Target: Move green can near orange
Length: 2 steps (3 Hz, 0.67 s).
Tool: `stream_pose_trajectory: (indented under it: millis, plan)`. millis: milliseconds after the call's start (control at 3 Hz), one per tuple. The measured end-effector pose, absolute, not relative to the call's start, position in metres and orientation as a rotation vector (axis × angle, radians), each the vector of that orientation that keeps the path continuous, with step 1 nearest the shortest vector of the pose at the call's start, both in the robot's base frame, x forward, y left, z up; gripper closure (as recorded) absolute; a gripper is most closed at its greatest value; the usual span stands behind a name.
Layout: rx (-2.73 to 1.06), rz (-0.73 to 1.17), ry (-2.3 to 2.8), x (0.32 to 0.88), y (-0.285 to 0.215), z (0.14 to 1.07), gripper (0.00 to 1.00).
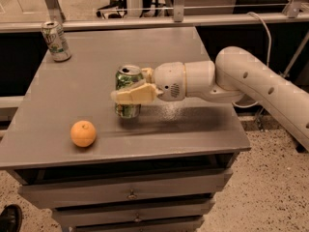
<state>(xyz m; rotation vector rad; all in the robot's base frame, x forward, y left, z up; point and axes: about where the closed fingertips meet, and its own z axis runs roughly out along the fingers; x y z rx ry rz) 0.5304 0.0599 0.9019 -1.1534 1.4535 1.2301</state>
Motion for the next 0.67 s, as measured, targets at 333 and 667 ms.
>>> stream_pose_trajectory:
  millis: [333, 667]
  plan:
    - [-1.174, 1.287, 1.417, 0.512, 0.081, 0.891, 1.0]
    - [-1.19, 1.314, 1.391, 0.503, 0.094, 0.886, 0.97]
